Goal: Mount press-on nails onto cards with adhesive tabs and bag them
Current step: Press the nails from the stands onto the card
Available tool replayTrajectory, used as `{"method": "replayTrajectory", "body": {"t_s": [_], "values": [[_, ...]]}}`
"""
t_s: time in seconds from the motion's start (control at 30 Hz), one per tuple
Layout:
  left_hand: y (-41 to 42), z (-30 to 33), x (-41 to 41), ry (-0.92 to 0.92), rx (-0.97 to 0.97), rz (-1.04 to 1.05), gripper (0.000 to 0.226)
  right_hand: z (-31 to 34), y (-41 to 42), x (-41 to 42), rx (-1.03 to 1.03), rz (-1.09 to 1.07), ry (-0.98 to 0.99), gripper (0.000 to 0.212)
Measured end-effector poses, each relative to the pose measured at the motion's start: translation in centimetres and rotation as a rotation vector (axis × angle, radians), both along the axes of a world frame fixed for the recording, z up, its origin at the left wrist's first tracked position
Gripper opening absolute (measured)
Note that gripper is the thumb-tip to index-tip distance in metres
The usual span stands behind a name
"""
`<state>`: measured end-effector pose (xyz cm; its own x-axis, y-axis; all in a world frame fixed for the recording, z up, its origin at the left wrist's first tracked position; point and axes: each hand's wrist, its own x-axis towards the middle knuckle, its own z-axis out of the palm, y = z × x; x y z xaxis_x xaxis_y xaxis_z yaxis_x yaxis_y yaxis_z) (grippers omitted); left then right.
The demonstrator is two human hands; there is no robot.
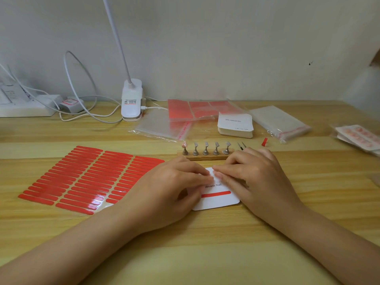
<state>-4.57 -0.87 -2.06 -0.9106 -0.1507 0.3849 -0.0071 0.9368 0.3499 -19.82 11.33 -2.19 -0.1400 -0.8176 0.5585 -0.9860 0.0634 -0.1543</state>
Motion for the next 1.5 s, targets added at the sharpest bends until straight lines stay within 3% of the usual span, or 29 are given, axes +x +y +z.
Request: {"method": "replayTrajectory", "body": {"t_s": [0.6, 1.0, 1.5], "values": [[0.2, 0.2, 0.0, -0.006, 0.003, 0.011, 0.037, -0.1, -0.1, 0.0, 0.081, -0.006, 0.034, 0.018], [0.1, 0.0, 0.0, -0.002, 0.01, 0.012, 0.037, 0.4, 0.6, 1.0, 0.133, -0.02, 0.109, 0.037], [0.1, 0.1, -0.1, -0.001, 0.009, 0.018, 0.038, -0.1, 0.5, 0.8, 0.019, -0.048, -0.105, 0.036]]}}
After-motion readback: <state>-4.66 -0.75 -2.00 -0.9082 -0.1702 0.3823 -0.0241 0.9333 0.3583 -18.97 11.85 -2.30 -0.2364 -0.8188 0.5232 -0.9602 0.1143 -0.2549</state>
